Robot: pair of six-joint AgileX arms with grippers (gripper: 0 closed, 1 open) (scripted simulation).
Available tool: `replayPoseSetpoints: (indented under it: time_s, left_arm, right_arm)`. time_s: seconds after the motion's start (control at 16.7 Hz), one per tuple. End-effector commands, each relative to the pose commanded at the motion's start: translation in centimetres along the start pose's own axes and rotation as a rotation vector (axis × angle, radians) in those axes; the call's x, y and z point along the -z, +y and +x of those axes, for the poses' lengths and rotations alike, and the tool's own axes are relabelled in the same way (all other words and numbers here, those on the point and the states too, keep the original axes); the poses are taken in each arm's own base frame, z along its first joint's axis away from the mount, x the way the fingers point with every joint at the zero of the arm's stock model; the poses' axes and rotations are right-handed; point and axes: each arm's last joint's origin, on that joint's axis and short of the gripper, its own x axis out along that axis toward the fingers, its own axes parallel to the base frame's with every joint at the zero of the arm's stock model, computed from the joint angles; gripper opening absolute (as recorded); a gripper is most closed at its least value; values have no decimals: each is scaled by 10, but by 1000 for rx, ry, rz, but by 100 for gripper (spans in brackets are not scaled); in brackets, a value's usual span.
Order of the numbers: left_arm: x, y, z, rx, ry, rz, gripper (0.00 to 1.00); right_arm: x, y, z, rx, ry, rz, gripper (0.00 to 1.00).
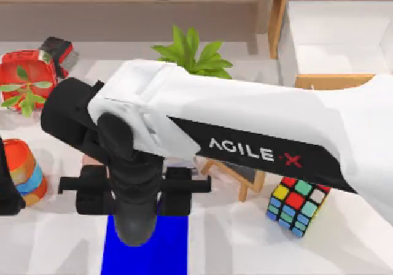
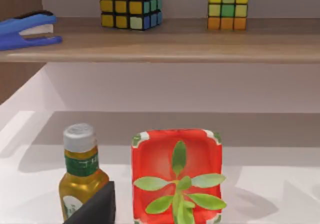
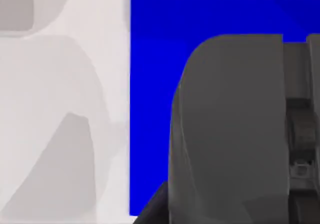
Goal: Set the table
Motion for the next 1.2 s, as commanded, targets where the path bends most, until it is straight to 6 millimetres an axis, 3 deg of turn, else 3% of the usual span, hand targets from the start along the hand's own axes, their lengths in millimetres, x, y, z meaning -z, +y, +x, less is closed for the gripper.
replayPoseSetpoints:
  time_s: [0.18,0.3,1.2]
  left_arm:
    - [0,0,0,0,0,0,100]
    - [0,0,0,0,0,0,100]
    - [0,0,0,0,0,0,100]
  right_arm:
    - [8,5,35,74,10,19,0]
    - [7,5,44,93,6,31,0]
    - [19,6,35,77,57,4,0]
